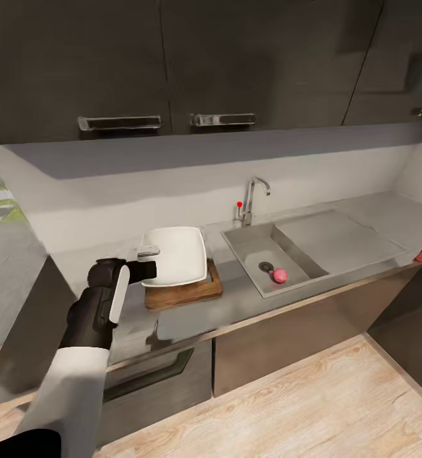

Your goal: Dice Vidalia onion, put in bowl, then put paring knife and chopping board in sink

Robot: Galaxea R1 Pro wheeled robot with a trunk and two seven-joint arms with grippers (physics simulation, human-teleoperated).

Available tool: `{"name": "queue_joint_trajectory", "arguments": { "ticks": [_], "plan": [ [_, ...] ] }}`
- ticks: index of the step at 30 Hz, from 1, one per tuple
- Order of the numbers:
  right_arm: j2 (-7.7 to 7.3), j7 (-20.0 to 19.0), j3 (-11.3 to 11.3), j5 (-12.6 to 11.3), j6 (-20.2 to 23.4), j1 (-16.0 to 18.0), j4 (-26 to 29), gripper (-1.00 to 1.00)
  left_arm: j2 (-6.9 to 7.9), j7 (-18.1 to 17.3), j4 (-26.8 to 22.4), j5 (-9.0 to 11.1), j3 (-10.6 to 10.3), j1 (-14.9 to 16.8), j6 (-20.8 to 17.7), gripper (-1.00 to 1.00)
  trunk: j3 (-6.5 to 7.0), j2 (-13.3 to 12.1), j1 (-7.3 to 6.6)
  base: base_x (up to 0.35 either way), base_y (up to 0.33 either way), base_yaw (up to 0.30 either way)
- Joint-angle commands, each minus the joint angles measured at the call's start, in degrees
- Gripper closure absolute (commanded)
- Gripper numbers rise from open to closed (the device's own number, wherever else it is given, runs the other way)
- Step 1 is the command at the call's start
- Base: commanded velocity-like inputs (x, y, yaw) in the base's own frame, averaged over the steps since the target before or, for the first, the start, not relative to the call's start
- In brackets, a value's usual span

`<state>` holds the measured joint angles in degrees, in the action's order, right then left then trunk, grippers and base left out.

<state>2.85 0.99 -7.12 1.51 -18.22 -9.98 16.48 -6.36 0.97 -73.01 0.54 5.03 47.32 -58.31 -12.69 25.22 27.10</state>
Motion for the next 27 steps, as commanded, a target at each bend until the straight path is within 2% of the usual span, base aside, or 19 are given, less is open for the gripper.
{"name": "queue_joint_trajectory", "arguments": {
  "ticks": [1, 12, 17, 27],
  "plan": [
    [0.05, 0.1, -0.3, 0.2, -0.1, 0.0, 0.1, -1.00, -0.05, 0.2, 0.0, 0.2, 0.1, 0.1, -0.2, 1.00, -0.10, 0.1, 0.01, -0.239, 0.239, 0.280],
    [0.05, 0.1, -0.3, 0.2, 0.0, 0.0, 0.1, -1.00, -0.05, 0.2, 0.2, 0.2, 0.1, 0.1, -0.2, 1.00, -0.10, 0.1, 0.01, -0.071, 0.292, 0.284],
    [0.03, 0.1, -0.2, 0.2, 0.0, 0.0, 0.1, -1.00, -0.05, 0.2, 0.4, 0.2, 0.1, -0.1, -0.2, 1.00, -0.10, 0.1, 0.01, -0.001, 0.303, 0.085],
    [-0.16, 0.1, -0.2, 0.2, 0.0, 0.0, 0.2, -1.00, -0.05, 0.1, 0.5, 0.2, 0.1, -0.8, -0.2, 1.00, -0.10, 0.1, 0.01, 0.000, 0.051, 0.081]
  ]
}}
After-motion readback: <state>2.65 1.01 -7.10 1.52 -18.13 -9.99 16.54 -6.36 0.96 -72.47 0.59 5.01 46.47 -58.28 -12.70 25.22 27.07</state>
